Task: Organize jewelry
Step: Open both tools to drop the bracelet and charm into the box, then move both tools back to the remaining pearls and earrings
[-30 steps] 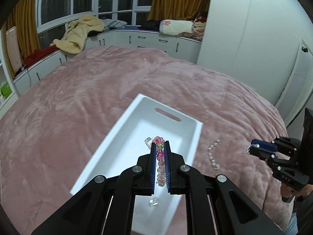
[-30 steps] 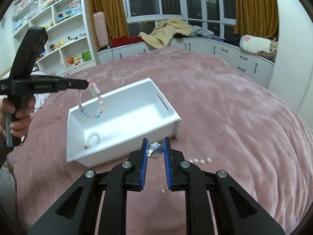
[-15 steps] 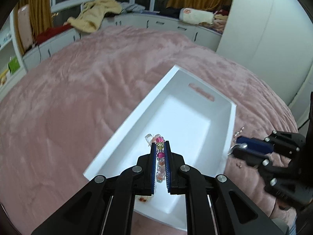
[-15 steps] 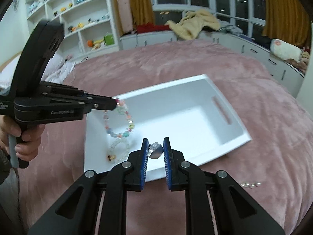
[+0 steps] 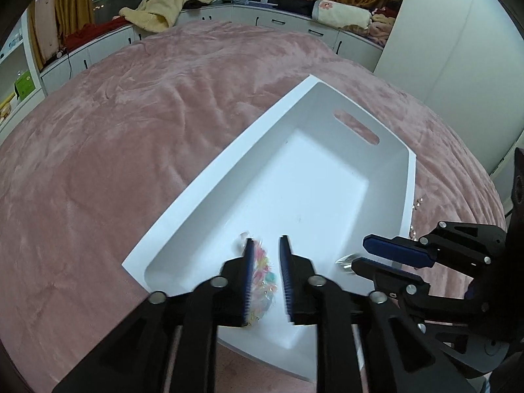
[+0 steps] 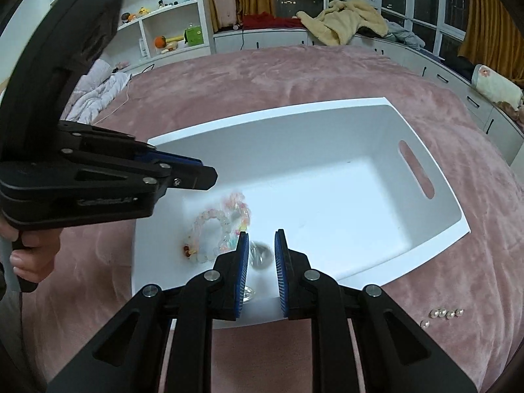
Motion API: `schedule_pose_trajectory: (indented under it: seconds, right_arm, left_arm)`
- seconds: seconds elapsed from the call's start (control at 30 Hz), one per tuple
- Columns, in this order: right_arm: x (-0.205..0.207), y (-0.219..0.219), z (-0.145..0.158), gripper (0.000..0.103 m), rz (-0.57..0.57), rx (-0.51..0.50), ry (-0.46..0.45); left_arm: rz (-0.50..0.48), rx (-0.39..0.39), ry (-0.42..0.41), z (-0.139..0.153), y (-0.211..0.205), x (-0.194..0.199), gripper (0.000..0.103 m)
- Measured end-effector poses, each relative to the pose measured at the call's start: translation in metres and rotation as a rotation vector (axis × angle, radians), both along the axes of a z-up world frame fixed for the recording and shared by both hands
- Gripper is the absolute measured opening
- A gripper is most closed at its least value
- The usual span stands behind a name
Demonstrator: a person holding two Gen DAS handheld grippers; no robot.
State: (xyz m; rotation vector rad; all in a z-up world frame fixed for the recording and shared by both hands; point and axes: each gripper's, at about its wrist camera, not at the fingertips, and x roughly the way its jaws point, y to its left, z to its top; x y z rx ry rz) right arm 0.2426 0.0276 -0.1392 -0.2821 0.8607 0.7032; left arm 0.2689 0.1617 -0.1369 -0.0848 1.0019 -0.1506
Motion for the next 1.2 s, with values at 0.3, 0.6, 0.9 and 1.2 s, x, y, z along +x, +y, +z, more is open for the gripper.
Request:
schedule_pose_trajectory:
  seconds: [0.3, 0.6, 0.9, 1.2]
  right_arm:
    - [0.002, -0.029, 0.023, 0.074, -0.079, 0.084, -0.065]
    - [0.002, -0.088, 0.046, 0.074, -0.169, 0.078, -0.112]
    - [-0.009, -0.153, 0.055, 0.074, -0.258, 0.044, -0.133]
    - [-0.016, -0.215, 0.048, 0.075, -0.344, 0.021, -0.115]
  left_arm:
    - [0.009, -0.026, -0.026, 0.012, 0.006, -0.007, 0.037]
    - [-0.041, -0.024, -0.095, 0.036, -0.015, -0.019, 0.058]
    - [-0.144, -0.035, -0.132, 0.052, -0.072, -0.024, 0.065]
    - [-0.262, -0.067, -0.126, 0.043, -0.143, -0.034, 0.066]
